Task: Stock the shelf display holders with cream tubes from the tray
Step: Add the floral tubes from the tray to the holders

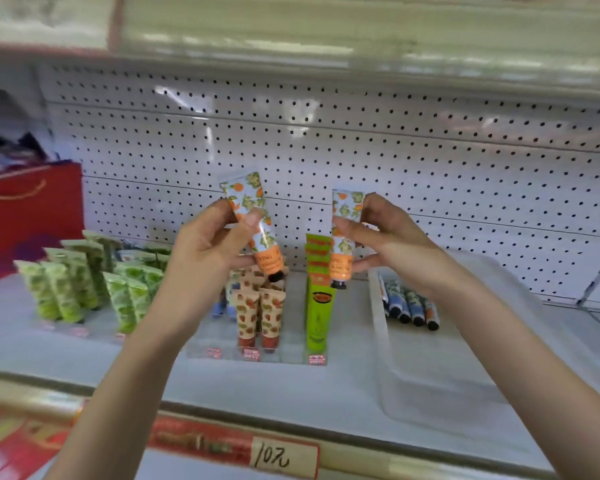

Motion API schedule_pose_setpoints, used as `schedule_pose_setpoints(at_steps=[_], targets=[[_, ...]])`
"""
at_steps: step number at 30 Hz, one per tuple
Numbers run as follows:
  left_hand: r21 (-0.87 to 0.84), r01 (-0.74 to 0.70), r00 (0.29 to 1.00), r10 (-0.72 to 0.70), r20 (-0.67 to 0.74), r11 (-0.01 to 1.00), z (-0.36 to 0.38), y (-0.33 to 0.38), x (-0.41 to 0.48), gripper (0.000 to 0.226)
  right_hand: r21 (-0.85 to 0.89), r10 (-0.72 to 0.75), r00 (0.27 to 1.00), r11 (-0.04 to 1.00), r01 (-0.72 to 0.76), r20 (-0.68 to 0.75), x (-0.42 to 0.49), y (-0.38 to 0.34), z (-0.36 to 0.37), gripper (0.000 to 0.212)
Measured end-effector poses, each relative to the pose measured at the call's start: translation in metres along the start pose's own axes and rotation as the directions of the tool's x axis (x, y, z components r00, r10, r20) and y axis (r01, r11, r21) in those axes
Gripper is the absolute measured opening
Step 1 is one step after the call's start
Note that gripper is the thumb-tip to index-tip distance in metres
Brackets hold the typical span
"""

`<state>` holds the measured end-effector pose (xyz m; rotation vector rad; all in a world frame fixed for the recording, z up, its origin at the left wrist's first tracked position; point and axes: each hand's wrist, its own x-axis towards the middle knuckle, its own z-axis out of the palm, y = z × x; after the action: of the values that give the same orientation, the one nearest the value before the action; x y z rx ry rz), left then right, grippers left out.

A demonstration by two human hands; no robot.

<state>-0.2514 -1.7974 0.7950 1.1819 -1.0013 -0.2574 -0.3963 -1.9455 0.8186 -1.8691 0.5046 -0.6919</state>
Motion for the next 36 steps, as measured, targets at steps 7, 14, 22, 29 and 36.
schedule_pose_setpoints(at_steps=[7, 14, 22, 29, 36], targets=[[0.039, -0.030, 0.995, 0.034, -0.091, 0.999, -0.118, 0.000, 0.011, 0.015, 0.043, -0.060, 0.998, 0.997, 0.061, -0.034, 0.027, -0.020, 0.102, 0.023], [0.116, -0.018, 0.999, 0.024, -0.049, 0.993, -0.227, -0.007, 0.020, 0.029, 0.033, -0.065, 0.996, 0.997, 0.067, -0.059, 0.048, -0.038, 0.195, 0.034], [0.072, 0.010, 0.999, -0.007, -0.049, 0.997, -0.281, -0.015, 0.024, 0.023, 0.004, -0.058, 0.996, 0.998, 0.058, -0.067, 0.071, -0.048, 0.242, 0.040], [0.061, 0.018, 0.996, -0.013, -0.086, 0.998, -0.293, -0.025, 0.025, 0.023, -0.062, -0.086, 0.996, 0.994, 0.084, -0.017, 0.102, -0.054, 0.265, 0.026], [0.058, 0.051, 0.997, -0.048, -0.058, 0.997, -0.317, -0.032, 0.028, 0.031, -0.196, -0.049, 0.996, 0.979, 0.062, 0.068, 0.130, -0.047, 0.297, 0.018]])
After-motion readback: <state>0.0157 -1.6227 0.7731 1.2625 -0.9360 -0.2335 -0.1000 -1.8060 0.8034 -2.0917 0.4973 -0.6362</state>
